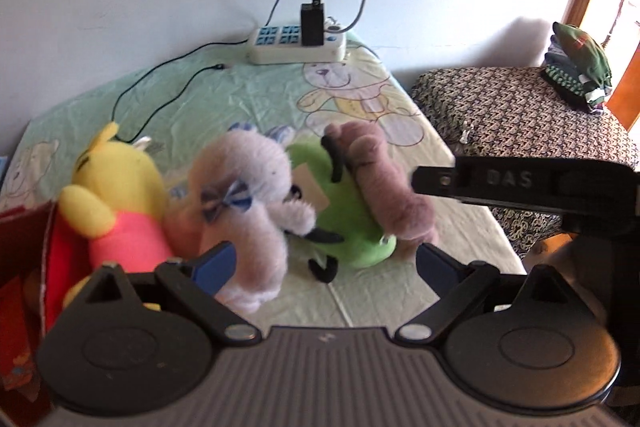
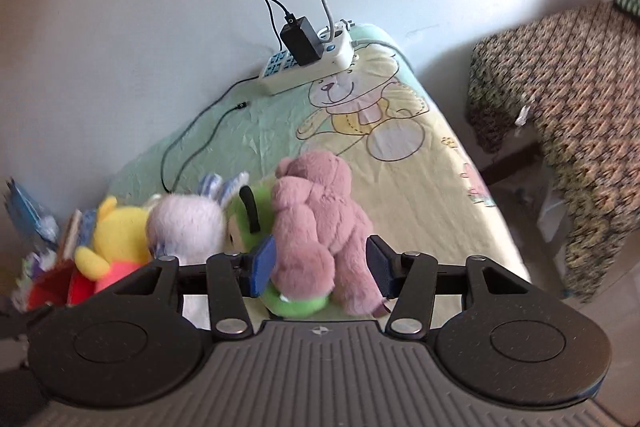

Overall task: Organize objects
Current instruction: 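Move the right tool toward the pink teddy bear, then close the right tool on the pink teddy bear's leg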

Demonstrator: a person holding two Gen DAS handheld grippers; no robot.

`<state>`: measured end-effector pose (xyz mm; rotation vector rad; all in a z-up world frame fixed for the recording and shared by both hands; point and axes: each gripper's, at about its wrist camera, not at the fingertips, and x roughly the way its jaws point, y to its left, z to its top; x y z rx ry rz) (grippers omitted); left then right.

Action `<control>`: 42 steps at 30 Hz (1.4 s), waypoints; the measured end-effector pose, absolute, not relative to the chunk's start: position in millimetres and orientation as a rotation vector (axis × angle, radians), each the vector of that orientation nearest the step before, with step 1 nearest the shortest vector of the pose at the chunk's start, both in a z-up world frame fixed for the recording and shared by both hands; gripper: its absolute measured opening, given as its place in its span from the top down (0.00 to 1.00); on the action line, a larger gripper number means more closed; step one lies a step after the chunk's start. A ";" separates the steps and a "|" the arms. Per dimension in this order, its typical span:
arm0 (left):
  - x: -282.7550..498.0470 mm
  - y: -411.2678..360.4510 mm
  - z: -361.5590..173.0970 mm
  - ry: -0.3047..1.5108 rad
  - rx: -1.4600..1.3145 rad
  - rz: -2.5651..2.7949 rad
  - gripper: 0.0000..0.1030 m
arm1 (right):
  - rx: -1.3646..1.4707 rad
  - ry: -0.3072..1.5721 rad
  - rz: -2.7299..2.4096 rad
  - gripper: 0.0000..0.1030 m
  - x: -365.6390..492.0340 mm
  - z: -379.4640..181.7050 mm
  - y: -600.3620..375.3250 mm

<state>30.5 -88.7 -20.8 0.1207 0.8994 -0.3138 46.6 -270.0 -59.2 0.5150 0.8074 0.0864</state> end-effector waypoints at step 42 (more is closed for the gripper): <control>70.3 -119.3 -57.5 0.974 0.064 -0.562 0.35 | 0.884 0.887 0.180 0.74 55.5 -141.9 -323.4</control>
